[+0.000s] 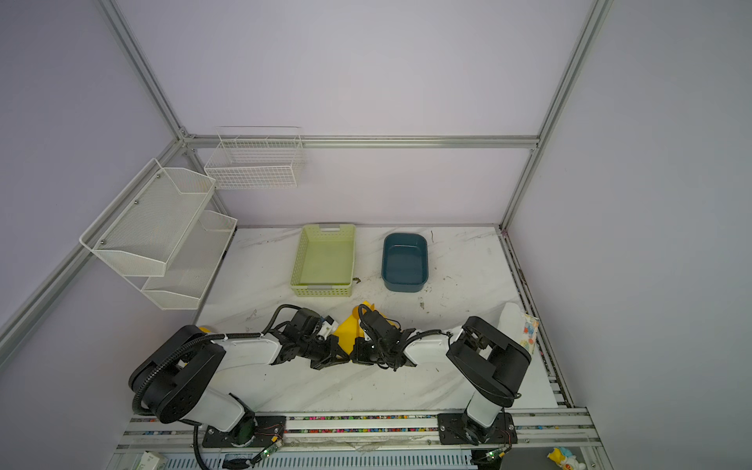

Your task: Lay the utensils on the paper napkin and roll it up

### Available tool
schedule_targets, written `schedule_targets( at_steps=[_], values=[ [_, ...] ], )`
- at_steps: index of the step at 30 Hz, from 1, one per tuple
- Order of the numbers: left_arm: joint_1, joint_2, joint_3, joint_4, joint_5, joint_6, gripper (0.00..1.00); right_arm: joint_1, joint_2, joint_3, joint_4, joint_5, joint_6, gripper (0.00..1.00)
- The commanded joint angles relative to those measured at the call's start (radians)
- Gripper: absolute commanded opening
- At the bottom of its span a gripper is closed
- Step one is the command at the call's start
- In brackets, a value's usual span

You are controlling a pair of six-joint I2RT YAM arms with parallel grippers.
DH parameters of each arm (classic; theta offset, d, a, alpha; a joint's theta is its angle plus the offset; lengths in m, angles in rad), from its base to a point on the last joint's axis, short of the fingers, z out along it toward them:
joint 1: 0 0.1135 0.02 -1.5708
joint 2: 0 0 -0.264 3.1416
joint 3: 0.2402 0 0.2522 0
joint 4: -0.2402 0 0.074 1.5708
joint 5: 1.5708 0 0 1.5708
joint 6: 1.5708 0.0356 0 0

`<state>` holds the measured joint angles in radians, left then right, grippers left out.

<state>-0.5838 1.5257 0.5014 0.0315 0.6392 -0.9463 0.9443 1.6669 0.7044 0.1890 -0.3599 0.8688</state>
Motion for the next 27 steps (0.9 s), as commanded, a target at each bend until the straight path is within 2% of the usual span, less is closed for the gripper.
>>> schedule_targets(
  at_steps=[1,5,11,18,27],
  values=[
    [-0.004,0.014,0.03,-0.056,-0.057,0.014,0.0,0.002,0.023,0.028,-0.066,0.032,-0.017,0.06],
    [-0.004,0.013,0.03,-0.056,-0.056,0.014,0.0,0.002,0.012,0.027,-0.056,0.014,-0.021,0.06],
    [-0.004,0.013,0.028,-0.056,-0.056,0.014,0.0,0.001,-0.089,0.035,-0.063,0.0,-0.025,0.06],
    [-0.004,0.014,0.028,-0.057,-0.056,0.012,0.0,-0.018,-0.193,-0.024,-0.126,0.049,0.021,0.06],
    [-0.004,0.019,0.029,-0.056,-0.053,0.014,0.0,-0.033,-0.217,-0.092,-0.118,0.047,0.03,0.06]
  ],
)
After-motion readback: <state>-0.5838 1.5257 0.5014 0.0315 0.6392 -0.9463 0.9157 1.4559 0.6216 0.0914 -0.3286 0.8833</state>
